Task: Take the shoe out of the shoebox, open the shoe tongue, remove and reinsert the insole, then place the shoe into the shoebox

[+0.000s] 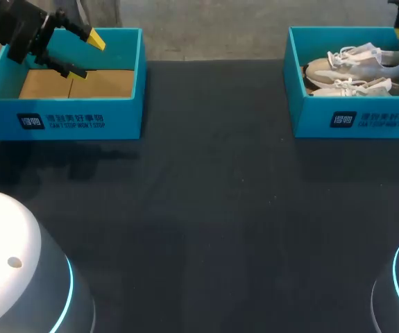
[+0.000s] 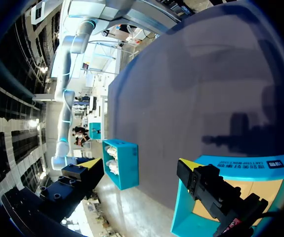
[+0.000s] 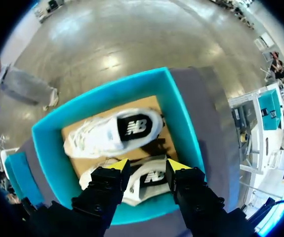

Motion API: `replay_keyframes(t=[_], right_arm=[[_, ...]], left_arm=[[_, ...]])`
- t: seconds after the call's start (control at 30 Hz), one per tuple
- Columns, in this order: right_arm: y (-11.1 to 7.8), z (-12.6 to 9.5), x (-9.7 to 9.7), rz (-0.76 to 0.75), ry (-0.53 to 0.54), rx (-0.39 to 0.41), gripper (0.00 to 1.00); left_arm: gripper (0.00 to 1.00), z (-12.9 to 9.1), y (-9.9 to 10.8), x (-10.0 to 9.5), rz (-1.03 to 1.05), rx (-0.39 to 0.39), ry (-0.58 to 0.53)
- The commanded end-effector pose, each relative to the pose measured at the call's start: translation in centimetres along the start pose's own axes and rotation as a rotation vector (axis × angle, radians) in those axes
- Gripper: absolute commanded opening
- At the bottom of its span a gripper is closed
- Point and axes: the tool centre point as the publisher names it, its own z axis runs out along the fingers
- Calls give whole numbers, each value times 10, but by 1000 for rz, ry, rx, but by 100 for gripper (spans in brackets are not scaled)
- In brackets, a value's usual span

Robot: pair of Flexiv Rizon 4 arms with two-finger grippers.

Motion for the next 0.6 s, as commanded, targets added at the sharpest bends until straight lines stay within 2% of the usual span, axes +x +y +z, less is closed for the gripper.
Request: replay_keyframes(t=[0.03,0.13,0.23,0.27,0.3,0.6], right_arm=[[-47,-25,-6,-30,29,-124,46],[-63,-39,-6,-42,52,-139,47],[-77,-52,-6,-56,67,-149,52],[-84,-56,-6,-58,71,-149,72],[-88,-59,-5,-61,73,-148,98],[-91,-61,-4,-65,72,-148,100]], left_arm=[[100,0,0,0,0,0,3],[100,0,0,0,0,0,3],[100,0,0,0,0,0,3],[100,0,0,0,0,0,3],[100,0,0,0,0,0,3],[100,0,0,0,0,0,3]])
